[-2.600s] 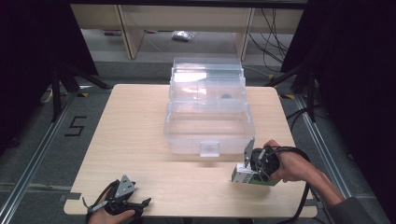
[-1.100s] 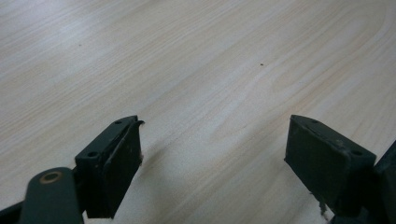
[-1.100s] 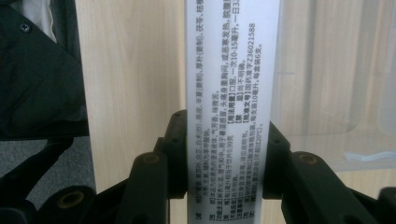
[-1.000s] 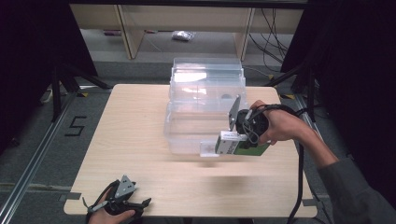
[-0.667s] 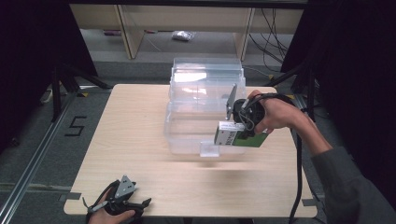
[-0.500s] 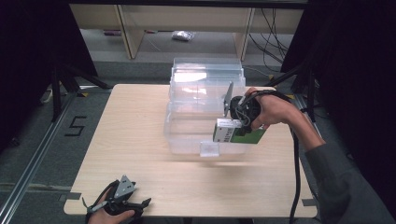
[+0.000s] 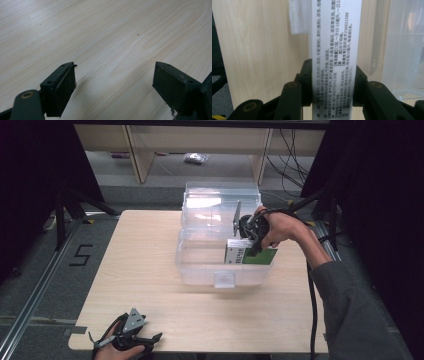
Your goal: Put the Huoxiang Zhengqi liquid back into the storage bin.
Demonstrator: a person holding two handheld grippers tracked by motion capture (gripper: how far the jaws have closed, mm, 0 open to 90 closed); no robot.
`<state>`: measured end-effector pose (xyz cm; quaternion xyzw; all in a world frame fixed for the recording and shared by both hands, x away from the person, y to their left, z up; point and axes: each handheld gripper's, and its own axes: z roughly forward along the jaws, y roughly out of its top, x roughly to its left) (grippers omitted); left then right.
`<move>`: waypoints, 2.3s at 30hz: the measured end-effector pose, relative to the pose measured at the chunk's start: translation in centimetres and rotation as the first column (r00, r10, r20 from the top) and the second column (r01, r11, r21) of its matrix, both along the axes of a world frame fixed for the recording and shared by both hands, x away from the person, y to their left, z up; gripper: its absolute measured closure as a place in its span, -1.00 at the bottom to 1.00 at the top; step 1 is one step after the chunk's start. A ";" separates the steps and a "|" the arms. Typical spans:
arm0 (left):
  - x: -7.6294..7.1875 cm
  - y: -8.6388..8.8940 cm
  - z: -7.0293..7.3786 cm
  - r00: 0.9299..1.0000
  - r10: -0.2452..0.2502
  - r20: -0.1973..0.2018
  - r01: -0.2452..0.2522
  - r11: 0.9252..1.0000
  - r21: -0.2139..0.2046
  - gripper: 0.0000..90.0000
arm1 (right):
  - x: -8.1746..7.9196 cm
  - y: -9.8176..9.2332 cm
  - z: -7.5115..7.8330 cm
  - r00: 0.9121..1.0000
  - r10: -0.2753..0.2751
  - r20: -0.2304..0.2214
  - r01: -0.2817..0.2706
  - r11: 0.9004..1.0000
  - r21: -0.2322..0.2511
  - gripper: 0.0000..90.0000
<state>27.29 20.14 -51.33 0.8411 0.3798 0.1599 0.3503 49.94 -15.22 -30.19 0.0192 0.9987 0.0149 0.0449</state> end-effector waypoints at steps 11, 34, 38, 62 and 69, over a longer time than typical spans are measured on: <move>0.0 0.1 0.0 1.000 -0.007 -0.004 0.007 1.000 0.006 -0.60 | 1.1 0.4 -1.1 1.000 -0.015 -0.005 0.015 0.999 -0.030 0.42; 0.0 0.0 0.0 1.000 0.000 -0.003 0.000 1.000 -0.004 -0.60 | 2.3 -0.5 -3.9 0.999 -0.042 -0.025 0.040 0.997 -0.069 0.42; 0.0 -0.1 0.0 1.000 0.004 -0.002 -0.004 1.000 -0.012 -0.60 | 2.4 -0.3 -4.1 0.999 -0.043 -0.020 0.042 0.997 -0.072 0.42; -0.1 -0.2 -0.2 1.000 0.005 0.002 -0.005 1.000 -0.023 -0.60 | 2.5 -0.4 -6.4 0.998 -0.012 -0.054 0.009 0.998 -0.060 0.42; 0.0 -0.2 -0.1 1.000 -0.001 0.000 0.001 1.000 -0.010 -0.60 | 2.6 -0.6 -7.5 0.998 -0.018 -0.057 0.014 0.998 -0.067 0.42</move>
